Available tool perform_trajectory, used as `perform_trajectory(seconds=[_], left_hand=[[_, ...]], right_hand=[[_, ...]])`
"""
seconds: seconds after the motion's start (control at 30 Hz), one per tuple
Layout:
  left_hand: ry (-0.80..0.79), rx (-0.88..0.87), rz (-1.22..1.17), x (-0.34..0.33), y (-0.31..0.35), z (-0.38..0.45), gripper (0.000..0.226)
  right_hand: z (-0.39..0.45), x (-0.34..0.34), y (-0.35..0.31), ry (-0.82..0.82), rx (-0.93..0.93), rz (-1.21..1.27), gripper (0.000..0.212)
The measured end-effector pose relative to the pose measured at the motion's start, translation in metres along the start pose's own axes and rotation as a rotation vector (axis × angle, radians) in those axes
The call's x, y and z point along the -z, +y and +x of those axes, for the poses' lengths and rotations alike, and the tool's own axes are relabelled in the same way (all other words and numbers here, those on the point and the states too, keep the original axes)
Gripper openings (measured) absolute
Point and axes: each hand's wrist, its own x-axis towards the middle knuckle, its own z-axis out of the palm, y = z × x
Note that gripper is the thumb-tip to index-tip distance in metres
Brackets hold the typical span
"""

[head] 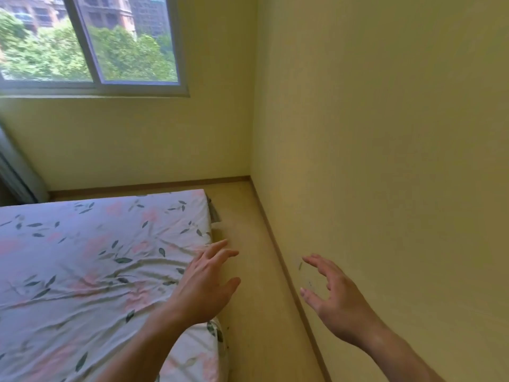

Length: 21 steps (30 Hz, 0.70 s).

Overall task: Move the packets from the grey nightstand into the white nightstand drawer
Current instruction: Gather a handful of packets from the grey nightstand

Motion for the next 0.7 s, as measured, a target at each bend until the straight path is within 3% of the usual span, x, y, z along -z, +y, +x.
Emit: perform_trajectory(seconds=[0.17,0.3,0.57,0.7], left_hand=[[0.092,0.161,0.011,0.011,-0.003,0.022,0.058],[0.165,0.317,0.038,0.040,-0.043,0.047,0.061],[0.290,0.484,0.026,0.084,-0.137,0.187,0.062],[0.287,0.420,-0.012,0.104,-0.154,0.284,0.062]], right_hand=[[0.094,0.006,-0.007,-0.133,0.134,0.008,0.063],[0.177,-0.006,-0.032,-0.276,0.249,-0.002,0.067],[0.376,0.009,-0.055,-0.237,0.321,-0.010,0.065],[0.463,0.004,-0.074,-0.251,0.326,-0.009,0.066]])
